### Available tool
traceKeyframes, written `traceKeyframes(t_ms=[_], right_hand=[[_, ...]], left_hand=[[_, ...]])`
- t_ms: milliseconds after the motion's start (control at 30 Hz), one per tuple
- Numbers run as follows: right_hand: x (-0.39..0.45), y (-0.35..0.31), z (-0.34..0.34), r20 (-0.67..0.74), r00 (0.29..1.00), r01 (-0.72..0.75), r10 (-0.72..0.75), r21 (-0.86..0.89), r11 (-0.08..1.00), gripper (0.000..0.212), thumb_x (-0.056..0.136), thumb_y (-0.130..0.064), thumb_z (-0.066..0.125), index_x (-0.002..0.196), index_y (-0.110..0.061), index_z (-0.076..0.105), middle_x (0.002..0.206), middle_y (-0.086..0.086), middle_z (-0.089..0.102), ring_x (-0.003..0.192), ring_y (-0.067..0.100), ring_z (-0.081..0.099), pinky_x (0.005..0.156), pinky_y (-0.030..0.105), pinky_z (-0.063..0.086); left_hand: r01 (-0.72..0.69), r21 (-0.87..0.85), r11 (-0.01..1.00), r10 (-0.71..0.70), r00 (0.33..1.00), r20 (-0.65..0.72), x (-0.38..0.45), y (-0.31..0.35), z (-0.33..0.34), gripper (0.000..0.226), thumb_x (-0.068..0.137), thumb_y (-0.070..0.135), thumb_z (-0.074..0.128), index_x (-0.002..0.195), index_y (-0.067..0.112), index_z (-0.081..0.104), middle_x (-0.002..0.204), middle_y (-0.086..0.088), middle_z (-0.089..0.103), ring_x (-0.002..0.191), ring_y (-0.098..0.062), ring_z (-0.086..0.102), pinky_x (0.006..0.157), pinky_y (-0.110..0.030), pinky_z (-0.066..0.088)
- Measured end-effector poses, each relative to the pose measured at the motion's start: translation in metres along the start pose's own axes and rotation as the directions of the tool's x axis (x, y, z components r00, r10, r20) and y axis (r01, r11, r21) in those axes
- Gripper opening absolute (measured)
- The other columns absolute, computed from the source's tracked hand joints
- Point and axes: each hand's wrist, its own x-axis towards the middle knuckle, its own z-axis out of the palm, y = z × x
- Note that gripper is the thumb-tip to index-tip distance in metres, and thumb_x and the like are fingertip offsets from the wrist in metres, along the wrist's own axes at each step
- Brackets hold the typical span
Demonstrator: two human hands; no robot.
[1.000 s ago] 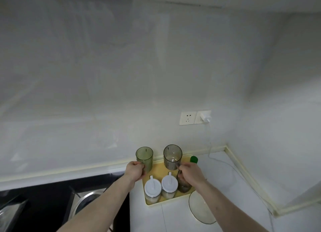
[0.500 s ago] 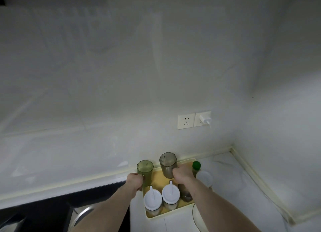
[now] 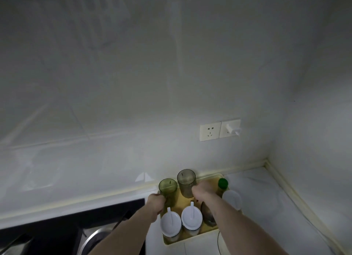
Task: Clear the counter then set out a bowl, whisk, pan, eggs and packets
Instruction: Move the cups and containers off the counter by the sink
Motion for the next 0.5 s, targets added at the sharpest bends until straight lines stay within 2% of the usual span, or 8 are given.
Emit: traceKeyframes(t_ms=[100,200,367,433,500], right_hand=[[0.007,-0.001,0.001,-0.007,1.0,-0.009,0.009,-0.048,0.999,0.021,0.096,-0.019,0.05,0.076,-0.015,0.053,0.077,0.0,0.057,0.07,0.014,0.056,0.061,0.025,0.045],[0.011,-0.002,0.004,-0.026,0.999,-0.026,0.024,-0.092,0.995,0.021,0.098,-0.018,0.051,0.077,-0.015,0.054,0.078,0.001,0.06,0.075,0.014,0.061,0.065,0.024,0.05],[0.013,-0.003,0.011,-0.023,1.0,-0.023,0.019,-0.196,0.98,0.021,0.1,-0.012,0.05,0.08,-0.016,0.05,0.076,-0.002,0.05,0.063,0.007,0.048,0.05,0.017,0.037],[0.012,-0.004,0.014,-0.035,0.999,-0.028,0.02,-0.228,0.973,0.024,0.1,-0.011,0.052,0.077,-0.018,0.048,0.075,-0.003,0.05,0.063,0.006,0.048,0.05,0.017,0.036],[0.008,-0.004,0.015,-0.051,0.998,-0.033,0.021,-0.245,0.969,0.027,0.099,-0.012,0.053,0.074,-0.019,0.047,0.075,-0.003,0.05,0.065,0.008,0.05,0.053,0.018,0.038]], left_hand=[[0.007,-0.003,1.0,-0.007,1.0,0.008,-0.003,0.001,0.006,0.02,0.096,0.002,0.042,0.106,0.003,0.06,0.08,-0.013,0.058,0.061,-0.02,0.049,0.051,-0.027,0.04],[0.017,0.002,1.0,-0.017,1.0,-0.004,0.001,0.0,0.006,0.023,0.099,0.005,0.042,0.112,0.003,0.061,0.084,-0.013,0.06,0.066,-0.02,0.052,0.055,-0.028,0.044],[0.006,0.067,0.998,-0.004,0.999,-0.032,0.002,0.002,0.004,0.021,0.098,0.007,0.046,0.112,0.005,0.061,0.1,-0.015,0.067,0.082,-0.024,0.062,0.066,-0.03,0.052],[-0.009,0.106,0.994,0.012,0.999,-0.033,-0.001,0.003,0.003,0.021,0.097,0.007,0.047,0.112,0.006,0.062,0.102,-0.015,0.068,0.086,-0.023,0.063,0.068,-0.03,0.053],[-0.027,0.163,0.986,0.033,0.999,-0.035,-0.002,0.001,0.0,0.023,0.094,0.006,0.048,0.108,0.005,0.065,0.096,-0.012,0.069,0.081,-0.021,0.063,0.064,-0.028,0.052]])
